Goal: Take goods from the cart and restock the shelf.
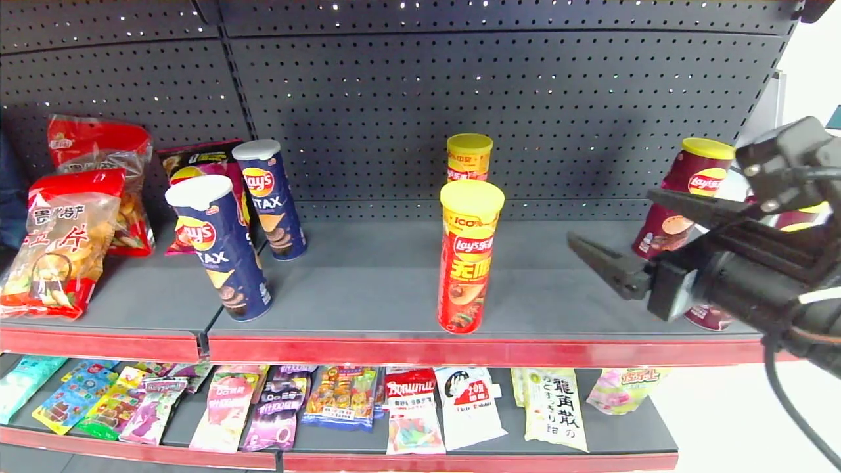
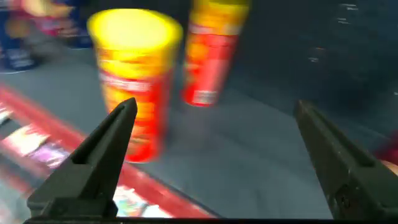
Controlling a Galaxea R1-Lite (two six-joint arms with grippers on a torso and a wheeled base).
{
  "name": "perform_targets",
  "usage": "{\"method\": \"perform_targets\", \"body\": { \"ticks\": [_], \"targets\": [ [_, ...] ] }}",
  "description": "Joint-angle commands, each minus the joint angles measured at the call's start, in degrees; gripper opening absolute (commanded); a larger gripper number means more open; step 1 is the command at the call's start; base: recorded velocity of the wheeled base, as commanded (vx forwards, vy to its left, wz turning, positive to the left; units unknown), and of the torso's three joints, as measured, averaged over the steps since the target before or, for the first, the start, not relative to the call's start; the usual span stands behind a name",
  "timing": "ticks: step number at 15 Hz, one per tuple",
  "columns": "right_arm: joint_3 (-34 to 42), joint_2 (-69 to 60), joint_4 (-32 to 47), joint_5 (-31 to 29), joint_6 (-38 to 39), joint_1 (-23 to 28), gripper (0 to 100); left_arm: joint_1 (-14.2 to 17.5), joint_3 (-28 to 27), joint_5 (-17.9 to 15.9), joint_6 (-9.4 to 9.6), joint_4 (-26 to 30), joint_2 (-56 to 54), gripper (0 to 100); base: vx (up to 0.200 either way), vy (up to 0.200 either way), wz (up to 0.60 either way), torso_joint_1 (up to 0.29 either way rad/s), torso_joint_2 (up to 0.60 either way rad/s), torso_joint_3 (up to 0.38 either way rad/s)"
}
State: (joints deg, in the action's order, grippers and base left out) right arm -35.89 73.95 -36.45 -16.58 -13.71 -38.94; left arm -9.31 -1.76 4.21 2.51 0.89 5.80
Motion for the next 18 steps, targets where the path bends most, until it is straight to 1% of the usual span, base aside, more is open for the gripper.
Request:
{"method": "perform_targets", "body": {
  "ticks": [1, 3, 5, 6, 7, 9, 11, 13, 14, 15, 16, 17, 18],
  "targets": [
    [3.4, -13.0, 5.7, -0.1, 0.3, 6.6, 100, 0.0, 0.0, -0.1, -0.05, 0.0, 0.1, 100, 0.0, 0.0, 0.0, 0.0, 0.0, 0.0],
    [6.3, -20.6, 11.6, -0.4, 0.4, 11.5, 100, 0.0, 0.0, -0.2, -0.05, 0.0, 0.2, 100, 0.0, 0.0, 0.0, 0.0, 0.0, 0.0],
    [7.9, -25.2, 12.7, -0.4, 0.4, 15.2, 100, 0.0, 0.0, -0.2, -0.23, 0.0, 0.2, 100, 0.0, 0.0, 0.0, 0.0, 0.0, 0.0],
    [11.0, -28.9, 12.8, -0.4, 0.5, 19.2, 100, 0.0, 0.0, -0.3, -0.4, 0.0, 0.2, 100, 0.0, 0.0, 0.0, 0.0, 0.0, 0.0],
    [15.1, -32.5, 12.8, -0.4, 0.4, 22.1, 100, 0.0, 0.1, -0.8, -0.49, 0.0, 0.2, 100, 0.0, 0.0, 0.0, 0.0, 0.0, 0.0],
    [19.3, -36.9, 13.8, -0.6, 0.6, 23.1, 100, 0.0, 0.1, -2.6, -0.58, 0.0, 0.2, 100, 0.0, 0.0, 0.0, 0.0, 0.0, 0.0],
    [19.5, -38.5, 18.3, -0.5, 1.7, 25.1, 100, 0.0, 0.1, -2.9, -0.58, 0.0, 0.2, 100, 0.0, 0.0, 0.0, 0.0, 0.0, 0.0],
    [20.0, -41.7, 24.4, -0.5, 2.8, 25.9, 100, 0.0, 0.1, -2.8, -1.81, 0.0, 0.2, 100, 0.0, 0.0, 0.0, 0.0, 0.0, 0.0],
    [20.2, -44.1, 29.1, -0.5, 4.7, 26.0, 100, 0.0, 0.1, -2.9, -1.72, 0.0, 0.2, 100, 0.0, 0.0, 0.0, 0.0, 0.0, 0.0],
    [20.2, -44.9, 30.8, -0.5, 5.3, 26.0, 100, 0.0, 0.1, -2.9, -1.72, 0.0, 0.2, 100, 0.0, 0.0, 0.0, 0.0, 0.0, 0.0],
    [20.1, -48.7, 37.7, -0.6, 6.6, 27.5, 100, 0.0, 0.1, -2.9, -1.81, 0.0, 0.2, 100, 0.0, 0.0, 0.0, 0.0, 0.0, 0.0],
    [20.1, -49.5, 39.3, -1.0, 6.6, 28.7, 100, 0.0, 0.1, -2.9, -1.81, 0.0, 0.2, 100, 0.0, 0.0, 0.0, 0.0, 0.0, 0.0],
    [20.2, -50.4, 42.1, -1.9, 6.7, 35.2, 100, -0.1, 0.1, -2.9, -1.81, 0.0, 0.2, 100, 0.0, 0.0, 0.0, 0.0, 0.0, 0.0]
  ]
}}
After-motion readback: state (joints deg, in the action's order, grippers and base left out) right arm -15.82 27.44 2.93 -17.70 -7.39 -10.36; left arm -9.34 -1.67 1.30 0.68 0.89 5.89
